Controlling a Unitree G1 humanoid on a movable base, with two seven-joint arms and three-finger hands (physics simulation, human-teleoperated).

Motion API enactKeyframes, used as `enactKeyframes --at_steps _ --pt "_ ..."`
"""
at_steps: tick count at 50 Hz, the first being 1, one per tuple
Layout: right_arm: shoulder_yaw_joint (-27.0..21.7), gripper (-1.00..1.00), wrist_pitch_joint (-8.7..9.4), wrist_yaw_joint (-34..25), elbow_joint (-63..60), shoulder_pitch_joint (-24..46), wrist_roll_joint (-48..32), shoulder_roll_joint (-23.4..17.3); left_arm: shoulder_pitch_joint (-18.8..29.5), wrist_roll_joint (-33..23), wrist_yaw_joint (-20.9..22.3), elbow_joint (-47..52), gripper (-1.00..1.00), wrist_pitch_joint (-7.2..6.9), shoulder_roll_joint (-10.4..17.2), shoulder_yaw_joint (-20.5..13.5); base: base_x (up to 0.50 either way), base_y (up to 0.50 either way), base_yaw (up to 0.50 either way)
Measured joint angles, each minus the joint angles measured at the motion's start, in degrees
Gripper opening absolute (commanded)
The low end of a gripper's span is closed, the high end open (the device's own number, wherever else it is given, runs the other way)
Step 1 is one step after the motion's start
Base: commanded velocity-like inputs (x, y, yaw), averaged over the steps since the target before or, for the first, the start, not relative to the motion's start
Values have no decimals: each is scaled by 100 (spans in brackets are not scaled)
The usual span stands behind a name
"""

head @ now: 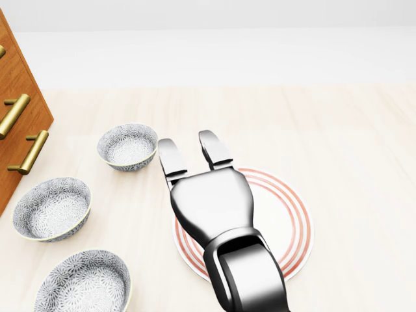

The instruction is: Put the bowl at the front on the plate.

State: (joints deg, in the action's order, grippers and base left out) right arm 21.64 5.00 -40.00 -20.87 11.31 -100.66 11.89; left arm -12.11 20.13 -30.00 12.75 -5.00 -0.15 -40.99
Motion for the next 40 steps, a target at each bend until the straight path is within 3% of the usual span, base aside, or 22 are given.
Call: enactKeyframes --at_steps 15,40 --pt "391 100 0 0 316 -95 -247 172 4 1 0 -3 100 0 2 -4 0 0 0" --pt "1470 100 0 0 552 -498 -420 396 -15 38 0 77 100 0 -11 -36 0 0 0"
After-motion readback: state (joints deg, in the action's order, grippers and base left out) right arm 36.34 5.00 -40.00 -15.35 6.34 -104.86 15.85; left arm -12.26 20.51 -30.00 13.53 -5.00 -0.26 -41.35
